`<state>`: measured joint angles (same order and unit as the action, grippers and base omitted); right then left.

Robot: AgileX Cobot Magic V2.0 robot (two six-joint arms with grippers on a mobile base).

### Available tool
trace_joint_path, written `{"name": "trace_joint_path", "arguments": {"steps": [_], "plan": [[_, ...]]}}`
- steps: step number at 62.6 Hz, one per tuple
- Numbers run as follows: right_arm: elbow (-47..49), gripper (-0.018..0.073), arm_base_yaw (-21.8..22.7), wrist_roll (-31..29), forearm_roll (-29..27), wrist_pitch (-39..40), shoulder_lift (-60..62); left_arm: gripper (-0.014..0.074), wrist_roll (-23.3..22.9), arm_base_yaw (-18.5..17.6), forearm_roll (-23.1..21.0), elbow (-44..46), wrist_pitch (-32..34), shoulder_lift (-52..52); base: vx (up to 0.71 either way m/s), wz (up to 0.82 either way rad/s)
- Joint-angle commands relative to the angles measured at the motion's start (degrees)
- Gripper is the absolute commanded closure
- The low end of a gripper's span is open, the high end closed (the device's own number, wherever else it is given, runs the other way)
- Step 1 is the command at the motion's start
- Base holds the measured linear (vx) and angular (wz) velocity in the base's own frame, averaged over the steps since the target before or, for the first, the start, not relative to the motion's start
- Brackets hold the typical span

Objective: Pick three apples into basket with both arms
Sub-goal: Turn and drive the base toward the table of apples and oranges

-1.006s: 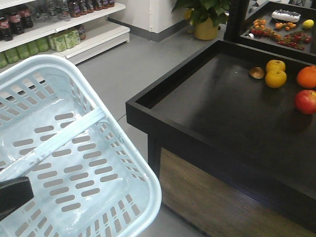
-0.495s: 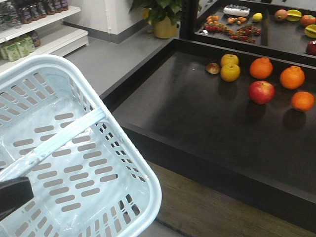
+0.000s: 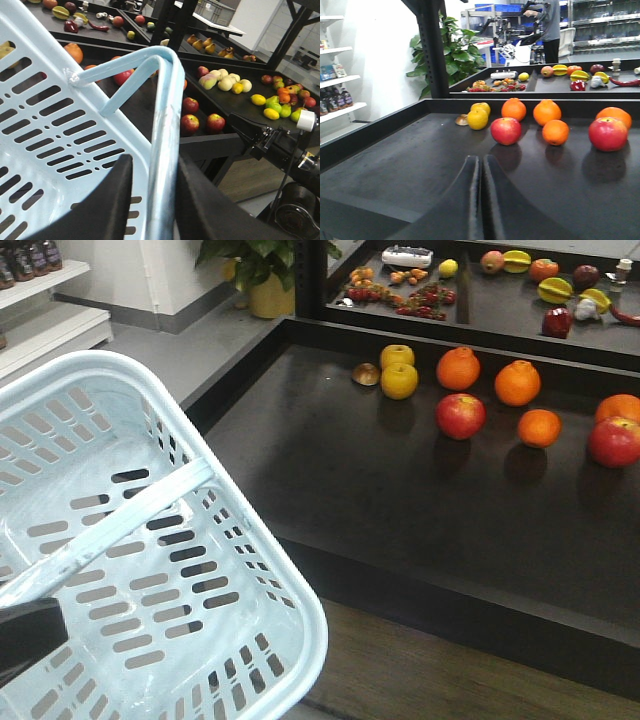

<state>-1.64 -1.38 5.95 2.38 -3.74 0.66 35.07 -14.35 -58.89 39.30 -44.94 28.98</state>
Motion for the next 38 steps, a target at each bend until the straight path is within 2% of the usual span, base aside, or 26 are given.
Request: {"name": "trace_joint_path", "arguments": {"steps": [1, 38], "plan": [[-0.7, 0.0564, 0.2, -0.4, 0.2, 4.3, 0.7, 0.0603, 0.5, -0.2, -3.2, 1.6, 3.2, 0.1, 0.01, -0.21], [-0.7, 0.0564, 0.2, -0.4, 0.2, 4.3, 0.7, 0.0603, 0.5, -0.2, -3.2, 1.6, 3.1, 0.1, 0.02, -0.24]]}}
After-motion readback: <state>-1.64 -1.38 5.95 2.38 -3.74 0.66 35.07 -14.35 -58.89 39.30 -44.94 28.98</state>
